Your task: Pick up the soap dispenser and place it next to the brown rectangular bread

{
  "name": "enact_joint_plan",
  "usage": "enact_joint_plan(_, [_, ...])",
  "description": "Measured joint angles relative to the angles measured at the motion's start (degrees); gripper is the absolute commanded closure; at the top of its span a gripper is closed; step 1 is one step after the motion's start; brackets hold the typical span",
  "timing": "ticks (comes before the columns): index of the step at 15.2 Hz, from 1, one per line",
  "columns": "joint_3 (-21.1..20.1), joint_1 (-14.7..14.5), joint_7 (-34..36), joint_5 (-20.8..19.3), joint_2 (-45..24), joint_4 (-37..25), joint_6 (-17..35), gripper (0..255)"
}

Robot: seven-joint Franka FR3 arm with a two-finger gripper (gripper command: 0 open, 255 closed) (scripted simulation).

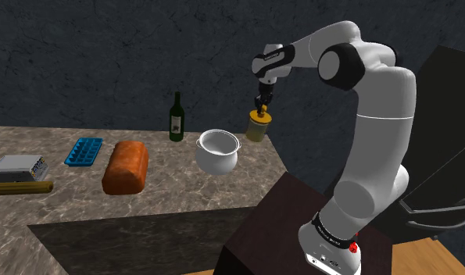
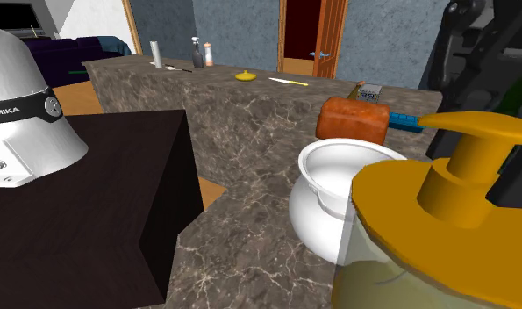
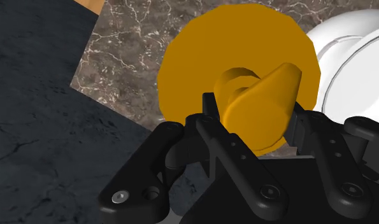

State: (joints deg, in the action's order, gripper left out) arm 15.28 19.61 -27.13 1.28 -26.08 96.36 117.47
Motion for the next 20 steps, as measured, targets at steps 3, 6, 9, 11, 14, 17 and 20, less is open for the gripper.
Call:
enact_joint_plan(3, [0.1,-0.1,0.0,-0.3,1.1,-0.9,-1.9,255])
enact_joint_plan(6, [0.3,-0.1,-0.1,-0.5,2.0,-1.9,-3.9,255])
enact_joint_plan(9, [0.3,-0.2,0.0,-0.6,2.6,-3.4,-6.0,255])
enact_joint_plan(11, [0.4,-0.2,0.0,-0.8,3.2,-4.0,-7.1,255])
enact_joint_plan(14, [0.5,-0.3,-0.1,-1.0,4.0,-5.3,-9.2,255])
enact_joint_plan(17, [0.6,-0.2,-0.3,-1.0,4.4,-7.2,-11.4,255])
enact_joint_plan(20, [0.6,-0.2,-0.3,-1.1,4.6,-8.9,-13.4,255])
